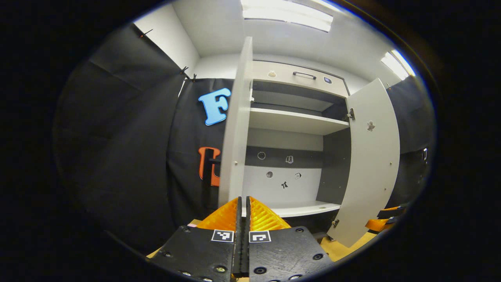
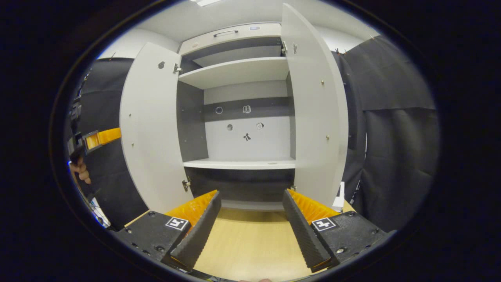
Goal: Open the right door of the double-door shoe cabinet with the right hand, and open the left door with the left hand.
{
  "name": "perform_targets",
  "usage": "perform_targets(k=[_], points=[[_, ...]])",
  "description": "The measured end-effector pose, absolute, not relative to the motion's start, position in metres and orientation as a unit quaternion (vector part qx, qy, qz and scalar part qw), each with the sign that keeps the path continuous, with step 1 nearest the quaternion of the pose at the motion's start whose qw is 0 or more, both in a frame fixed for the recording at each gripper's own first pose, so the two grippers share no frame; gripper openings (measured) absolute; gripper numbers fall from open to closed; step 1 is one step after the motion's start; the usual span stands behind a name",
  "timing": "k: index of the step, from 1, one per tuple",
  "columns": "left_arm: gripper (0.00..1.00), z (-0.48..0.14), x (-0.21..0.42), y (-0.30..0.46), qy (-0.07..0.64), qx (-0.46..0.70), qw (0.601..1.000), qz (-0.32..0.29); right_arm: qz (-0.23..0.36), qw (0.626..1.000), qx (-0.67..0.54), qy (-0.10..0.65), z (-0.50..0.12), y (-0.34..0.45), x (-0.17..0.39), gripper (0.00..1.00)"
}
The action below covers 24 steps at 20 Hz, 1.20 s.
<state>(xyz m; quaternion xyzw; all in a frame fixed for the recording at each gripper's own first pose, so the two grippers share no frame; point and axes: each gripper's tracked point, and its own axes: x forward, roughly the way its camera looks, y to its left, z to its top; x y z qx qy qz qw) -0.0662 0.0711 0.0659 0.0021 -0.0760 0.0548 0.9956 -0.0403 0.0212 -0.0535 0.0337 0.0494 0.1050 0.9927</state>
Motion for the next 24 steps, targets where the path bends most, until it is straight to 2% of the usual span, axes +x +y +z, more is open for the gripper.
perform_targets(k=[3, 7, 9, 10, 11, 12, 13, 24], points=[[0.00, 0.058, -0.066, 0.040, -0.098, 0.015, 0.994, 0.055, 0.104, 0.993, 0.026, 0.046, -0.055, 0.017, -0.049, 0.99], [0.04, 0.029, -0.058, -0.008, -0.057, -0.020, 0.998, -0.013, 0.097, 0.994, 0.024, 0.042, -0.054, 0.009, -0.056, 0.99], [0.46, 0.024, -0.056, -0.010, -0.049, -0.010, 0.999, -0.009, 0.095, 0.994, 0.028, 0.041, -0.054, 0.005, -0.058, 0.99], [0.64, 0.021, -0.056, -0.011, -0.045, -0.003, 0.999, -0.008, 0.093, 0.994, 0.028, 0.041, -0.054, 0.003, -0.058, 0.99], [0.76, 0.018, -0.056, -0.016, -0.041, 0.000, 0.999, -0.014, 0.092, 0.995, 0.027, 0.042, -0.055, 0.001, -0.058, 0.99], [0.69, 0.017, -0.055, -0.021, -0.041, -0.002, 0.999, -0.025, 0.091, 0.995, 0.026, 0.044, -0.055, 0.000, -0.057, 0.99], [0.92, 0.017, -0.057, -0.024, -0.043, -0.009, 0.999, -0.030, 0.091, 0.995, 0.027, 0.044, -0.056, -0.001, -0.056, 0.99], [0.93, 0.010, -0.056, -0.007, -0.034, -0.018, 0.999, -0.001, 0.097, 0.994, 0.030, 0.046, -0.059, 0.005, -0.052, 0.99]])
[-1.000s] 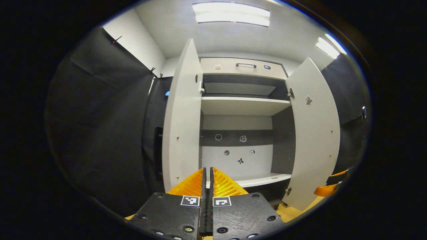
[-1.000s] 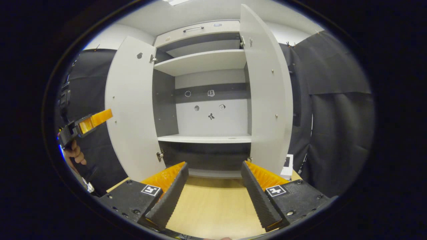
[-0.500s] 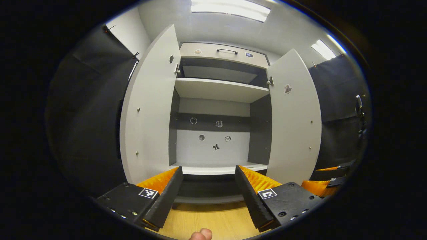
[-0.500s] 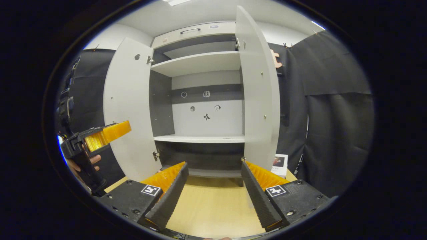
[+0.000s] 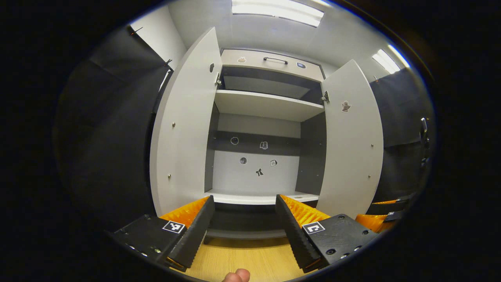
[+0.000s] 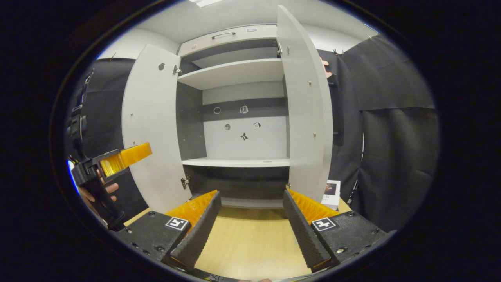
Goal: Open the right door of the double-door shoe cabinet with the right hand, and open the left door with the left hand.
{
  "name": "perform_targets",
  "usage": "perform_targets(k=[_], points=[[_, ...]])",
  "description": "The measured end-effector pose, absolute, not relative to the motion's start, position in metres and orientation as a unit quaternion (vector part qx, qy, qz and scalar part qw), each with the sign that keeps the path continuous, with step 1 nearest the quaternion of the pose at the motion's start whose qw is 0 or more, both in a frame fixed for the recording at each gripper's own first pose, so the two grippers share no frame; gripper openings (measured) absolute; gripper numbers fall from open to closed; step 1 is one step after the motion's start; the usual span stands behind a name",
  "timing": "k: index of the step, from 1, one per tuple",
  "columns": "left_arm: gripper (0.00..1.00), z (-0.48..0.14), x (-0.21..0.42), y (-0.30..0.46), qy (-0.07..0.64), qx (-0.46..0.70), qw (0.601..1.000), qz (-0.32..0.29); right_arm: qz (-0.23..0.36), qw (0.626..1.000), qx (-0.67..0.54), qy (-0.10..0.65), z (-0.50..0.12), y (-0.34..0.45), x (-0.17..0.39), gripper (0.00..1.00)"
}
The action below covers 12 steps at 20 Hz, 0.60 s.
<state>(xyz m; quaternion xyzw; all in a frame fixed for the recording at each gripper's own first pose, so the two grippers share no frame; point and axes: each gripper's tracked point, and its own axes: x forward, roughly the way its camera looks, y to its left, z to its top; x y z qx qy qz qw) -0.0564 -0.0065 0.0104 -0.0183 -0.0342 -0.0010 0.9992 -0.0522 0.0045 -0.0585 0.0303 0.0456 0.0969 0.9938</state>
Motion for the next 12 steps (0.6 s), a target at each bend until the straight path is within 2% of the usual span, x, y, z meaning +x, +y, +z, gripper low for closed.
perform_targets(k=[12], points=[[0.93, 0.0079, -0.0571, -0.0045, -0.034, -0.004, 0.999, 0.002, 0.093, 0.994, 0.036, 0.044, -0.0601, 0.0058, -0.0521, 0.99]])
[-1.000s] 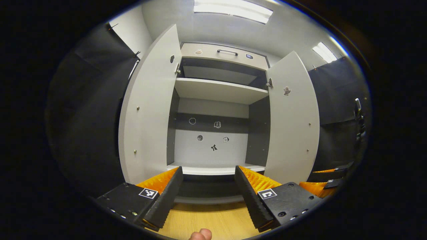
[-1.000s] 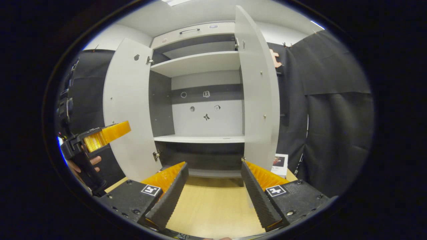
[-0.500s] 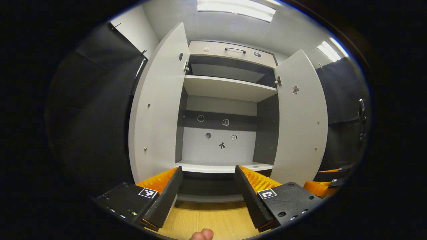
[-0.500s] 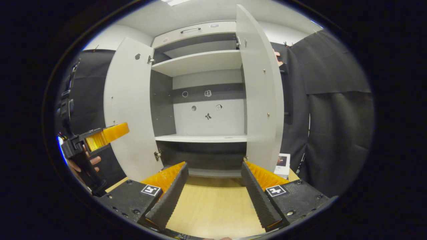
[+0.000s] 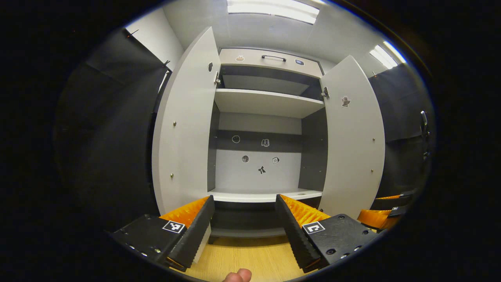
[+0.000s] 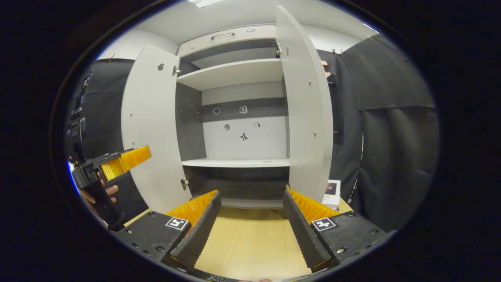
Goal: Open the right door of the double-door shoe cabinet with the right hand, and open the left door with the left hand.
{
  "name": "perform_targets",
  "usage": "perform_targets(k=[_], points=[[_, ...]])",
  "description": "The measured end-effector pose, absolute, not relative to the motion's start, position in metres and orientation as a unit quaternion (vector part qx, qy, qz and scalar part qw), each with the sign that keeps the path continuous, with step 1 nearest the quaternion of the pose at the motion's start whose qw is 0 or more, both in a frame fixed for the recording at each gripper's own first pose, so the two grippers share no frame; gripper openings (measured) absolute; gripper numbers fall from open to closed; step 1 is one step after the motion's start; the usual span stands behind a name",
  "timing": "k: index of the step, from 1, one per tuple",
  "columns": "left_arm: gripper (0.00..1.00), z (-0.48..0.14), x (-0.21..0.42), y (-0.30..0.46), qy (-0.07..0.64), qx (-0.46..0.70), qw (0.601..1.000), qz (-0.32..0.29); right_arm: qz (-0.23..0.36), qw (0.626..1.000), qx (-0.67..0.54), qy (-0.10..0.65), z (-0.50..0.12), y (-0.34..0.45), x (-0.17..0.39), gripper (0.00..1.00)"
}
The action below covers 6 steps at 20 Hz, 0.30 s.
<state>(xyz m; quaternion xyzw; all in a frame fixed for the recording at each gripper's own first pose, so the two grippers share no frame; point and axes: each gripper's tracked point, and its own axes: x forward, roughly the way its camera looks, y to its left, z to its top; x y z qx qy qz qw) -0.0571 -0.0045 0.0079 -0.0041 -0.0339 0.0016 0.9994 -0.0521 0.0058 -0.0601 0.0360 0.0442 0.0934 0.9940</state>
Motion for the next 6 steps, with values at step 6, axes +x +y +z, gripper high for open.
perform_targets(k=[6], points=[[0.93, 0.0067, -0.0576, -0.0025, -0.034, -0.005, 0.999, 0.005, 0.091, 0.994, 0.039, 0.048, -0.0625, 0.0051, -0.0519, 0.99]])
